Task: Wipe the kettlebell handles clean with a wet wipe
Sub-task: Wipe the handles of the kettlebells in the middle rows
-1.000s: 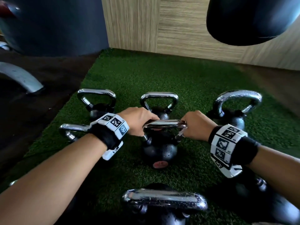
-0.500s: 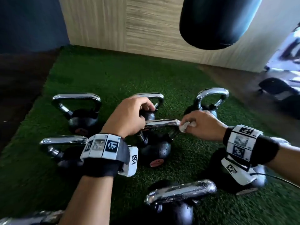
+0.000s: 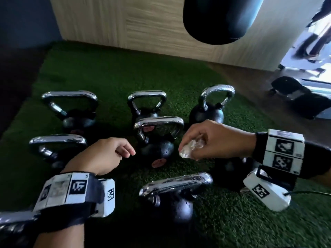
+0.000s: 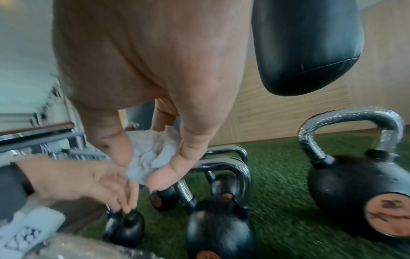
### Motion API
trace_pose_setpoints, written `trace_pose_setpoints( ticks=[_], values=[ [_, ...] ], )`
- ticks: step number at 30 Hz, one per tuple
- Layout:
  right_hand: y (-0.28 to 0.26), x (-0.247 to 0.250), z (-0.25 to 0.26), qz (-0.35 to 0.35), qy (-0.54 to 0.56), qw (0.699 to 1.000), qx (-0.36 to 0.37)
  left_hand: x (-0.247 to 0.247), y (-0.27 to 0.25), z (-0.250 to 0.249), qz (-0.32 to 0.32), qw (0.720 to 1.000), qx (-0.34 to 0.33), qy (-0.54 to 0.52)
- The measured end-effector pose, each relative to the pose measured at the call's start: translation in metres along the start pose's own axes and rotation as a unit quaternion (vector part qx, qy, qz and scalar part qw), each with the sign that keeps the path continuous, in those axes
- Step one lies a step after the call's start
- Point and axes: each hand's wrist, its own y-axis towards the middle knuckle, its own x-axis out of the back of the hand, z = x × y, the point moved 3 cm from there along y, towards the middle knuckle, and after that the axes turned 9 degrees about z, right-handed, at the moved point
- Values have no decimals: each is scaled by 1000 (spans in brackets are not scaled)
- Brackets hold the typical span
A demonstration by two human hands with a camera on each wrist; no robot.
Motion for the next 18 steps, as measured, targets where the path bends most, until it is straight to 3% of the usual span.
trace_pose_setpoints(
  ticks=[4, 9, 14, 18],
  values=[
    [-13, 5, -5, 14, 100, 990, 94, -20, -28, -3, 54, 994, 95, 27],
    [-25, 0, -20, -28, 95, 988, 121, -59, -61, 9, 153, 980, 126, -9],
    [-29, -10, -12, -5, 32, 992, 124, -104, -66, 17, 118, 981, 142, -58],
    [-40, -11, -9, -30, -4, 990, 136, -119, -71, 7, 76, 970, 176, -151]
  ],
)
